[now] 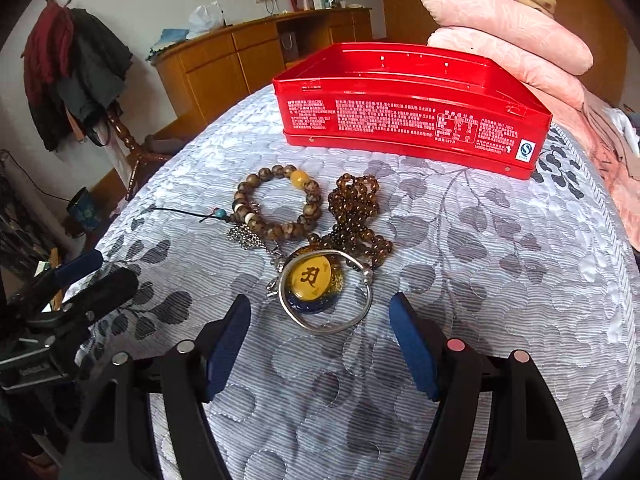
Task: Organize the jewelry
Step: 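Withdraw both tools and grasp the silver bangle ring with the right tool, then grasp the wooden bead bracelet with the left tool while the right tool holds the silver ring, then carry the wooden bracelet and silver ring into the red tin and release both, then withdraw both tools and grasp the amber bead strand with the right tool, then grasp the silver chain with the left tool while the right tool holds the amber strand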
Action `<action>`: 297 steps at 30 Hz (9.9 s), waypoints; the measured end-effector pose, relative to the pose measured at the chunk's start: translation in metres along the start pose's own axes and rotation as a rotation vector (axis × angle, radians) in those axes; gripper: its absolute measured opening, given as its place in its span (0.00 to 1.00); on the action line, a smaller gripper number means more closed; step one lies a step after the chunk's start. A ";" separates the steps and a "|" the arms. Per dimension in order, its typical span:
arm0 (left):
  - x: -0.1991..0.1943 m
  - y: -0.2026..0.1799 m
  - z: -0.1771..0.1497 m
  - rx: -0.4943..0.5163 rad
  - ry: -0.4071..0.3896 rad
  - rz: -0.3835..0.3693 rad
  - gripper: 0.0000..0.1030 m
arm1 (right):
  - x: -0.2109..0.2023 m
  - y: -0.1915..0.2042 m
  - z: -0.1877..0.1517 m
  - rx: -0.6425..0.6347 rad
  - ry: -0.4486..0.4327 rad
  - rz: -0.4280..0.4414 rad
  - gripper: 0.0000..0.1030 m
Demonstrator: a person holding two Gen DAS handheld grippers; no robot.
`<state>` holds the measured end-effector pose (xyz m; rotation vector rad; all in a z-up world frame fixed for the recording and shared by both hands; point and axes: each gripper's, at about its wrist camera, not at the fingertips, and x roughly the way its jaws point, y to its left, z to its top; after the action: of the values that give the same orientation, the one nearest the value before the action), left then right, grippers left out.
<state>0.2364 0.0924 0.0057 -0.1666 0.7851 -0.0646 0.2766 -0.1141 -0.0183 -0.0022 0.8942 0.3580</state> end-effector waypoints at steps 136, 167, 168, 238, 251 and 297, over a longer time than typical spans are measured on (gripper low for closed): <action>-0.010 -0.079 0.110 0.073 -0.139 -0.318 0.10 | -0.081 -0.069 0.079 -0.032 -0.216 -0.077 0.47; 0.125 -0.117 0.196 0.120 -0.077 -0.233 0.34 | 0.015 -0.135 0.167 0.065 -0.144 -0.072 0.60; 0.125 -0.117 0.195 0.124 -0.077 -0.230 0.35 | 0.013 -0.133 0.167 0.057 -0.150 -0.080 0.60; 0.030 -0.020 0.046 0.087 -0.023 0.007 0.95 | 0.017 -0.036 0.050 0.056 -0.054 0.002 0.22; 0.043 -0.071 0.033 0.178 0.035 -0.061 0.95 | -0.042 -0.072 0.043 0.116 -0.148 0.010 0.22; 0.035 -0.070 0.033 0.035 0.051 -0.182 0.09 | -0.051 -0.086 0.023 0.132 -0.147 0.061 0.22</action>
<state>0.2849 0.0230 0.0159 -0.2036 0.8180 -0.2557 0.2907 -0.2068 0.0225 0.1714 0.7715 0.3504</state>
